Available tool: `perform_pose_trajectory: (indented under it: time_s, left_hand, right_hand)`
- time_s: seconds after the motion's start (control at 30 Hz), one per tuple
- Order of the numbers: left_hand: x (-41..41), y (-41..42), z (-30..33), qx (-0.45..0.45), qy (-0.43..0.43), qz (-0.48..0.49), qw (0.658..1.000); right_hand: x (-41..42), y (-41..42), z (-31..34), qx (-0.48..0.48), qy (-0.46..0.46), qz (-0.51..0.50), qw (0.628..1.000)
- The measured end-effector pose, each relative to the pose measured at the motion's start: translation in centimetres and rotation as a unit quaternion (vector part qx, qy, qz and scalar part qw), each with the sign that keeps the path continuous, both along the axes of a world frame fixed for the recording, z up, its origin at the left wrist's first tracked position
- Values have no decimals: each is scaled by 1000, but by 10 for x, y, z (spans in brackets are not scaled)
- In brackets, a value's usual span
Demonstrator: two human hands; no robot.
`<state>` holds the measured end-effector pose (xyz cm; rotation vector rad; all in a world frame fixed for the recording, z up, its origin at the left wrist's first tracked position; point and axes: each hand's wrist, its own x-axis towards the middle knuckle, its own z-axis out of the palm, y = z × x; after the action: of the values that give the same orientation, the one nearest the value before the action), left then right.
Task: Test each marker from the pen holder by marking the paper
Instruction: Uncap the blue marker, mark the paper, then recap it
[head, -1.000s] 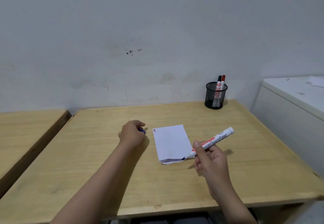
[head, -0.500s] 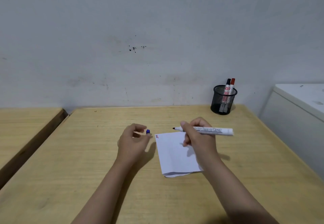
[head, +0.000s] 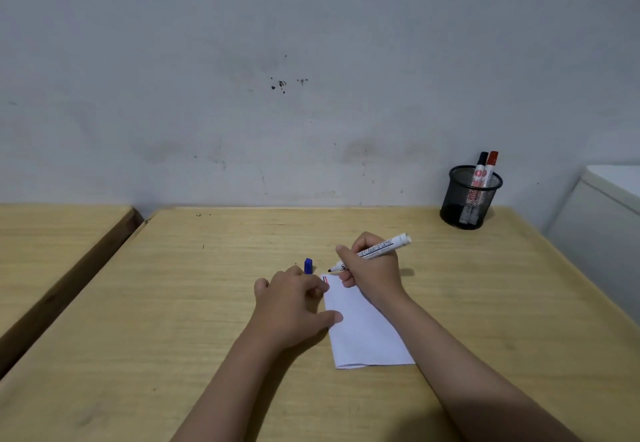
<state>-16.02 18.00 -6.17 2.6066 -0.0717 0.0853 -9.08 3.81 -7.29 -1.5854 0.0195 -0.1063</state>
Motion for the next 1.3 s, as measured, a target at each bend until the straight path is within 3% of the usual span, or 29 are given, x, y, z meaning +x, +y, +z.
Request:
perform_pose_trajectory:
  time_s: [0.3,1.3]
  left_hand:
    - [-1,3,4,80,61,-49,994]
    - [-1,4,6,110,62,-63,990]
  right_hand:
    - [2,1,-4,-44,3,2,999]
    - [6,2,-5,-58,11,12,998]
